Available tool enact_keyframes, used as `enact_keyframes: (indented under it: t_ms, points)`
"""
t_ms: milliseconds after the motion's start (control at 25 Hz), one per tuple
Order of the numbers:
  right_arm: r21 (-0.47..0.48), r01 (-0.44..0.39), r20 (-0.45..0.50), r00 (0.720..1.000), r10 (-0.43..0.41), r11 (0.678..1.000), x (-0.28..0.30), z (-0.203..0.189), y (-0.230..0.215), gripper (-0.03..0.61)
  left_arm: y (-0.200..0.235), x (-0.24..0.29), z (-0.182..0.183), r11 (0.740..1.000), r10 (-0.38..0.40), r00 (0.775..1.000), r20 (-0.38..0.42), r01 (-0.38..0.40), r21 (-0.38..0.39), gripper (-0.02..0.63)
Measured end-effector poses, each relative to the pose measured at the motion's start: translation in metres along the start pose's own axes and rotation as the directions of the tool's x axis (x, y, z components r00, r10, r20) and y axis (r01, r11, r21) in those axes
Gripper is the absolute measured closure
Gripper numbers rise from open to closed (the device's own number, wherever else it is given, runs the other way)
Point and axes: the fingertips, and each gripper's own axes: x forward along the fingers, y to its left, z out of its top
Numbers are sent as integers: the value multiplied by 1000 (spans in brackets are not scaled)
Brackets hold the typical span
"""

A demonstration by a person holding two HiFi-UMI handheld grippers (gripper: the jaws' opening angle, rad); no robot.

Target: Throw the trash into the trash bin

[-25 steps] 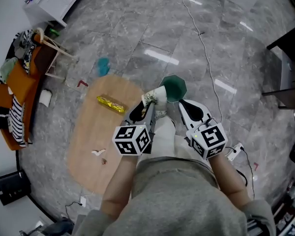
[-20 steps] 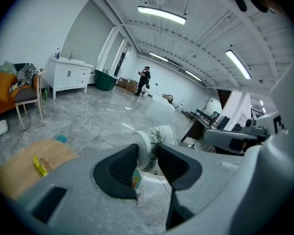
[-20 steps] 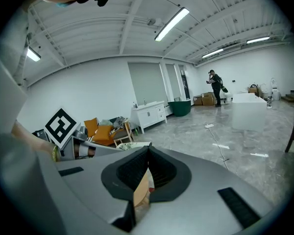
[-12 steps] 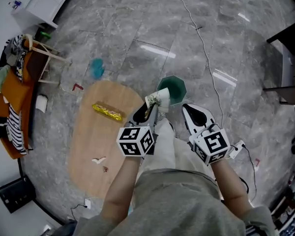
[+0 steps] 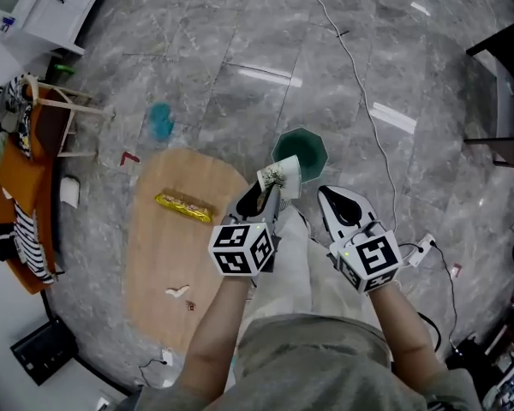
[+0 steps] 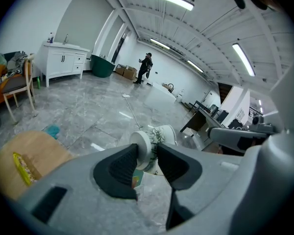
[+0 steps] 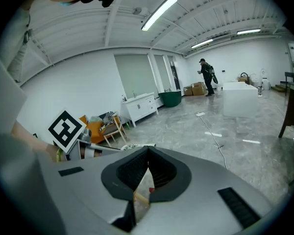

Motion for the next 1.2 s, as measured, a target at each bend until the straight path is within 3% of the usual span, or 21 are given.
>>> enact_keyframes:
  t_ms: [520, 1200]
  points:
    - [61, 40, -46, 998, -37, 997, 40, -36, -30, 569, 24, 72, -19, 1000, -23, 996, -86, 24, 12, 474]
    - [137, 113, -86, 991, -102, 984, 69, -82, -59, 569, 55, 140, -69, 999, -34, 978, -207, 38, 15, 474]
